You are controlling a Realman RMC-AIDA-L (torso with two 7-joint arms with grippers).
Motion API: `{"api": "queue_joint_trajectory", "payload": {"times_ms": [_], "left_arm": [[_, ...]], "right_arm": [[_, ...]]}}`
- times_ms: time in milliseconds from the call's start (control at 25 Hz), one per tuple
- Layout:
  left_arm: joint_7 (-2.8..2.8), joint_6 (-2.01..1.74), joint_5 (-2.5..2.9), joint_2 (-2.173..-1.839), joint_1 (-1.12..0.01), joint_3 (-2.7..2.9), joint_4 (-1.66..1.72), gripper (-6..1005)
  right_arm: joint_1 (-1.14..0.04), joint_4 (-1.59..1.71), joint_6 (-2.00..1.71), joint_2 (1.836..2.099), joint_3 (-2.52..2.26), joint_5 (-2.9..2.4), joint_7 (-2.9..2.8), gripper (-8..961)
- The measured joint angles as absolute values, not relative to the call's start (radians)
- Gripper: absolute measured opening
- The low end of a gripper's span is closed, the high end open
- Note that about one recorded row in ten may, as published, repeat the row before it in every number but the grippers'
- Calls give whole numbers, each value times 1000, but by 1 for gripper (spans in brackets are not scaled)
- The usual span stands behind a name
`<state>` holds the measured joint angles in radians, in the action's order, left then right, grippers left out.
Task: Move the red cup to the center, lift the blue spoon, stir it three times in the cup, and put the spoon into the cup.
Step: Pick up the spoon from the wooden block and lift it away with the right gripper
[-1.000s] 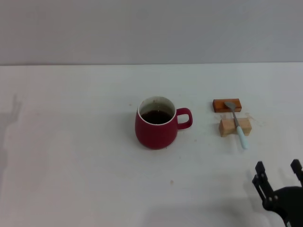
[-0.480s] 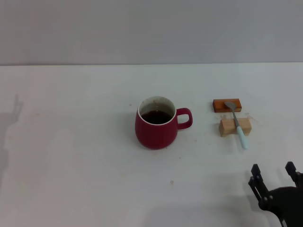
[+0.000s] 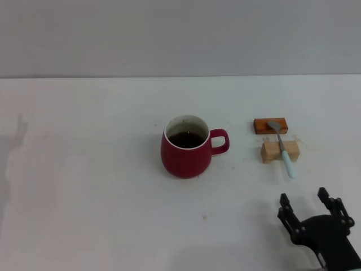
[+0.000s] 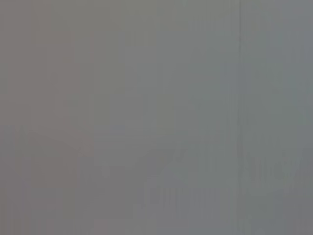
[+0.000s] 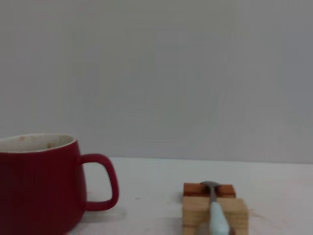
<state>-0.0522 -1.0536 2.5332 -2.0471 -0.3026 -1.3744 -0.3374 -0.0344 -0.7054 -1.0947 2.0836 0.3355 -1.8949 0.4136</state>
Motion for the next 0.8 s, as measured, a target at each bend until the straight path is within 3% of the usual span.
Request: {"api": "queue_joint_trajectory", "payload": {"times_ms": [800], "left_arm": [[-52,-1075,2533,-2047,-309,-1376,-325,842]], "right_arm": [[-141,-680,-1052,2083,333,-1824,409,783]]}}
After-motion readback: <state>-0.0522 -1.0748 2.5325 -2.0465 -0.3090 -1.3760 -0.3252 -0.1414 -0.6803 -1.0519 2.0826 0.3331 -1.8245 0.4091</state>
